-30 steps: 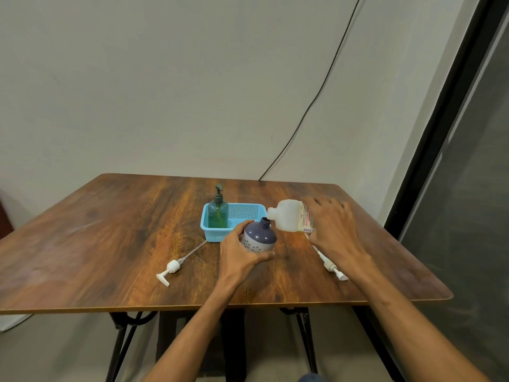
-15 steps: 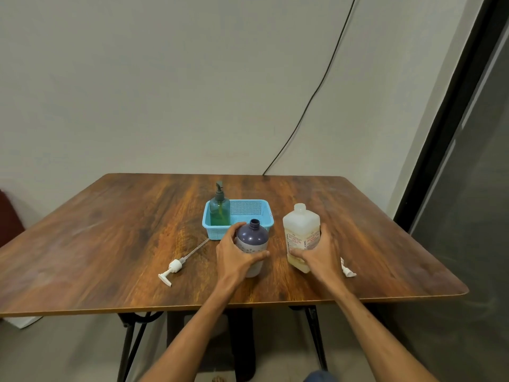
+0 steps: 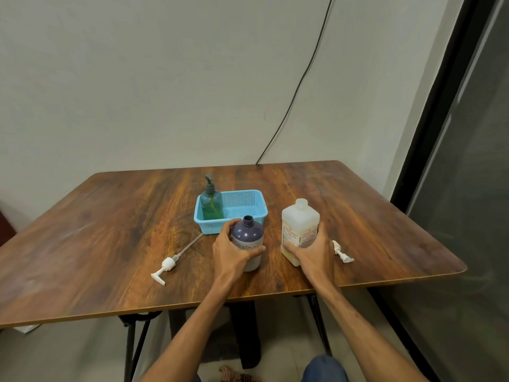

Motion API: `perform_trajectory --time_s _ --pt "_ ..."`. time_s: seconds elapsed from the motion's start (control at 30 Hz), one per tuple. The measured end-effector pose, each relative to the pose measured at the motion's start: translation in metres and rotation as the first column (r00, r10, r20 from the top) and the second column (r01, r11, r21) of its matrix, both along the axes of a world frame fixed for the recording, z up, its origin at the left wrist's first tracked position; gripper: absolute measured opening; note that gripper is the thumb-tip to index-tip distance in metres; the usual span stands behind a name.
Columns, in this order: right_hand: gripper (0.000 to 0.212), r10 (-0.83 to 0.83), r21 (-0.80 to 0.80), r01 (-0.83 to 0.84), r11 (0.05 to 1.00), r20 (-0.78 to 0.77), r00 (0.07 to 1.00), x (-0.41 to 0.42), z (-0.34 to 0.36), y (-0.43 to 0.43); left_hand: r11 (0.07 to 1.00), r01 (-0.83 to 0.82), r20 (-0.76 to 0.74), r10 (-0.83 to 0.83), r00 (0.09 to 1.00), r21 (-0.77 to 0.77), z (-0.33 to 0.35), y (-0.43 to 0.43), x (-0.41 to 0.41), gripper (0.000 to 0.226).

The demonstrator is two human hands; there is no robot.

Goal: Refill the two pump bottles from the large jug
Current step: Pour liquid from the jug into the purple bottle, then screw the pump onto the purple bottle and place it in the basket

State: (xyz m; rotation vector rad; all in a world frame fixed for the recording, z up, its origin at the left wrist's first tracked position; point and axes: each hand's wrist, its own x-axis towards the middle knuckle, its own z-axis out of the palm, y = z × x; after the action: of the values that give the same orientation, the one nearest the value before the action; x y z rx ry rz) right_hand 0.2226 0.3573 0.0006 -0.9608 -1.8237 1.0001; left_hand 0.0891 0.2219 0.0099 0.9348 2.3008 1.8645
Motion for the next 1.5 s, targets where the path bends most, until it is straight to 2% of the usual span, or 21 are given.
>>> perform_trajectory --time_s 0.37,0.47,0.57,0.63,0.73,0.8,0.87,0.93,1.03,1.23,1.5 --pt "0.101 0.02 -0.058 -0.018 0.998 0.038 0.999 0.001 -0.011 0.001 0.999 0.05 0.025 -0.05 0.998 0.0 -0.005 -0.005 0.0 0.092" --pt "0.109 0.053 -0.061 -0.054 0.997 -0.023 0.998 0.007 -0.007 -0.004 0.996 0.092 0.054 -0.091 0.994 -0.016 -0.005 -0.009 0.0 0.105" --pt "0.114 -0.015 0.002 0.016 1.0 -0.053 0.998 0.016 -0.002 -0.018 0.993 0.12 0.066 -0.119 0.991 -0.002 -0.006 -0.017 -0.001 0.117" --pt "0.106 -0.116 0.102 0.125 0.987 -0.088 0.989 0.02 0.005 -0.033 0.993 0.119 0.041 -0.119 0.992 0.01 -0.006 -0.025 -0.002 0.119" --pt "0.079 -0.202 0.3 0.273 0.914 -0.248 0.948 0.019 0.015 -0.06 0.995 0.094 -0.04 -0.092 0.995 0.045 0.0 -0.04 -0.003 0.104" --pt "0.061 -0.147 0.38 0.273 0.884 -0.329 0.933 0.014 0.019 -0.08 0.996 0.069 -0.105 -0.064 0.992 0.052 0.007 -0.053 -0.004 0.092" --pt "0.049 -0.034 0.406 0.177 0.896 -0.336 0.941 0.004 0.02 -0.095 0.999 0.021 -0.185 -0.016 0.983 0.025 0.01 -0.067 -0.008 0.078" --pt "0.048 0.059 0.386 0.058 0.921 -0.284 0.957 -0.008 0.018 -0.105 0.999 -0.051 -0.253 0.047 0.966 -0.009 0.012 -0.08 -0.016 0.065" --pt "0.066 0.082 0.274 -0.019 0.961 -0.222 0.972 -0.025 0.011 -0.11 0.986 -0.142 -0.308 0.109 0.945 -0.088 0.01 -0.099 -0.032 0.056" --pt "0.1 0.079 0.113 -0.066 0.991 -0.114 0.99 -0.051 -0.004 -0.106 0.938 -0.244 -0.272 0.175 0.946 -0.245 -0.011 -0.126 -0.062 0.06" --pt "0.098 0.173 -0.029 -0.176 0.984 -0.092 0.981 -0.068 -0.024 -0.098 0.891 -0.282 -0.242 0.203 0.949 -0.357 -0.039 -0.136 -0.077 0.058"
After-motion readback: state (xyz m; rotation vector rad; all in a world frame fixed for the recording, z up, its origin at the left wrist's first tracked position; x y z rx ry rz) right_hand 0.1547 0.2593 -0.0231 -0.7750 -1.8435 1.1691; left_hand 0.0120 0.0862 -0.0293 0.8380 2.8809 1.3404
